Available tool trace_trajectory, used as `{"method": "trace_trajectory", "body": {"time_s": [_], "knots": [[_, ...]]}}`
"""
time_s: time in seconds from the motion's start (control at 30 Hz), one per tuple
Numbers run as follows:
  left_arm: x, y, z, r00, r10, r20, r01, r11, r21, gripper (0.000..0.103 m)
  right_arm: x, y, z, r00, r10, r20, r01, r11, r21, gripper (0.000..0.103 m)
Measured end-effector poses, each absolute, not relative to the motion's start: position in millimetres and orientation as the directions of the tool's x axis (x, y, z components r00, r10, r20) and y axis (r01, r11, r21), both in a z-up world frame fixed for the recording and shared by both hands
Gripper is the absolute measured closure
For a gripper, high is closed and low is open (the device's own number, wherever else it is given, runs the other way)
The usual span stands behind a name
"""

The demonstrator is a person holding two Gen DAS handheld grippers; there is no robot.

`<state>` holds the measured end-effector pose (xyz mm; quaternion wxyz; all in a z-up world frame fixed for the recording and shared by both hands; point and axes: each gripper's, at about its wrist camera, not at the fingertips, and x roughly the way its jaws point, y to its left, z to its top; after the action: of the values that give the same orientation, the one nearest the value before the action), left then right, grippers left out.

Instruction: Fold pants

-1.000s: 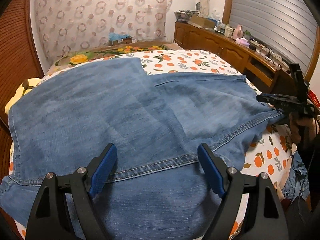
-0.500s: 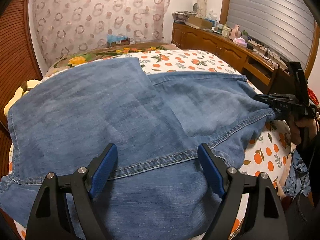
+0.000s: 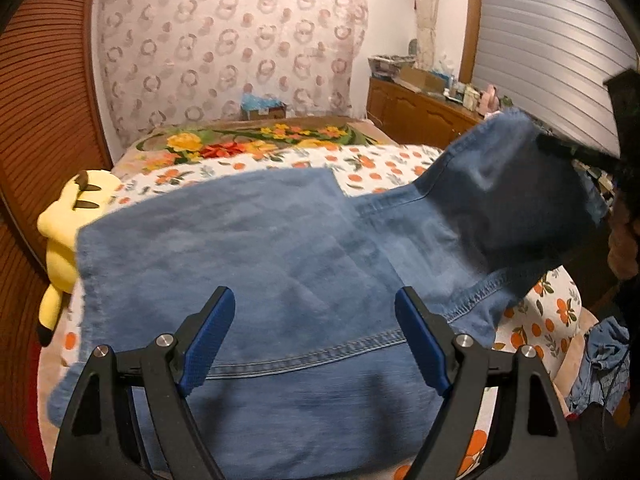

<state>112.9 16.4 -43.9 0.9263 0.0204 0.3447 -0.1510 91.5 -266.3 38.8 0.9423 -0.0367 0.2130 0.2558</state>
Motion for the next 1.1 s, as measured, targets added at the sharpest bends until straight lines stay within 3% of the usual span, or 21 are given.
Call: {"method": "trace_trajectory", "body": {"time_s": [0.27,0.47,0.7,1.03,1.1], "knots": [[99.2,59.1,-22.8,0.766,-0.23,-0.6,0.235,0.969,-0.072,0.02,80.2,-191.1,96.0,0.734,0.585,-0.346,-0.633,0.773,-0.035,0.098],[91.3,96.1,-10.4,0.799,-0.184,-0.573,0.173,0.982,-0.074,0.02,88.0,-134.1,115.5,0.692,0.632,-0.348,-0.692,0.719,-0.071,0.098],[84.7,138.8,-7.4,0.819,-0.123,-0.56,0.096,0.992,-0.079,0.02,129.3,-86.3,111.2,0.619,0.675,-0.4,-0.753,0.655,-0.06,0.098],[81.6,176.4,-24.3,0.811,-0.077,-0.58,0.021,0.995,-0.102,0.02,195.0,-26.7,81.8,0.531,0.646,-0.549,-0.778,0.628,-0.015,0.098],[81.1,179.7,-28.5,0.807,-0.073,-0.586,0.016,0.995,-0.103,0.02,204.6,-18.8,84.5,0.512,0.652,-0.559,-0.783,0.622,0.008,0.093]]}}
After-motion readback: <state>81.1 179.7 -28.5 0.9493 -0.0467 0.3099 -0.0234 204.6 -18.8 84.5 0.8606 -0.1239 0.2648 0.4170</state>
